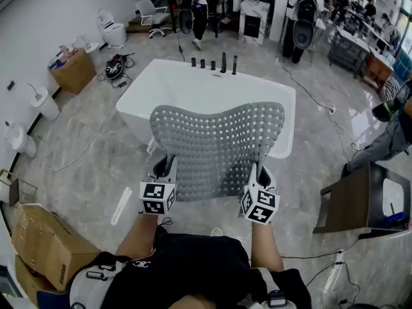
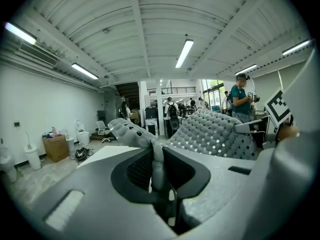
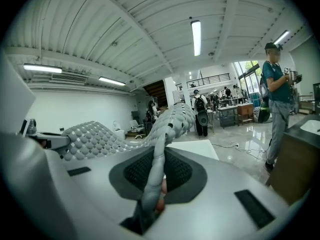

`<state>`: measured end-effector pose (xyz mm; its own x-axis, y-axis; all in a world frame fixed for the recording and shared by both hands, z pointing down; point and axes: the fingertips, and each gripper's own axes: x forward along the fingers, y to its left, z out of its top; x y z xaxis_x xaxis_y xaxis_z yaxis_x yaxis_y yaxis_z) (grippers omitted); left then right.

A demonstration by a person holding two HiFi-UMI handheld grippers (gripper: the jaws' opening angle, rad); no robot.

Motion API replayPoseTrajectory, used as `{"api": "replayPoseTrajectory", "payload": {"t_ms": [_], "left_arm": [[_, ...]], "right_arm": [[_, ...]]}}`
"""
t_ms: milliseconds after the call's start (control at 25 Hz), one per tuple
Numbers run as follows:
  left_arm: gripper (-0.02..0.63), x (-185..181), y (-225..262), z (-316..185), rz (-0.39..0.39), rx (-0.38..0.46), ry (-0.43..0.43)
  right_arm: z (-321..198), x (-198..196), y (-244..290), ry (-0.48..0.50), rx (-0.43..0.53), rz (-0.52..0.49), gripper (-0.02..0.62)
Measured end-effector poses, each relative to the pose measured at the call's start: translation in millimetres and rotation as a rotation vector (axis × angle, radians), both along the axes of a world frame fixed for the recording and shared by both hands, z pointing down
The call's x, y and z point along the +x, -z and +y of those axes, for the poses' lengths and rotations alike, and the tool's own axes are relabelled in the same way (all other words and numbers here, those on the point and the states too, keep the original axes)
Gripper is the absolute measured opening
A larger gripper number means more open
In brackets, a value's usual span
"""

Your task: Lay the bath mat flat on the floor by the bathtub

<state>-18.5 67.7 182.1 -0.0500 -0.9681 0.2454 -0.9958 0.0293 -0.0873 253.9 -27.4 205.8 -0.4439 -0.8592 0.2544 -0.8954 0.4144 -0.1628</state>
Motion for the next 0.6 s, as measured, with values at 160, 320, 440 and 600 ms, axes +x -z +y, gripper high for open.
{"api": "replayPoseTrajectory", "payload": {"t_ms": [160, 320, 440, 600], "left_arm": [[0.052, -12, -8, -25, 0.005, -0.01, -0.075], [0.052, -40, -9, -46, -0.001, -0.008, -0.152], [0.052, -70, -12, -63, 0.005, -0.025, -0.211], [0.052, -97, -21, -77, 0.06, -0.07, -0.276]], "right_arm": [[-5, 1, -15, -0.087, -0.04, -0.003, 0.044], [-5, -17, -21, -0.163, -0.058, -0.011, 0.044], [-7, -37, -21, -0.243, -0.071, -0.026, 0.044], [-1, -54, -32, -0.328, -0.115, -0.041, 0.044]]}}
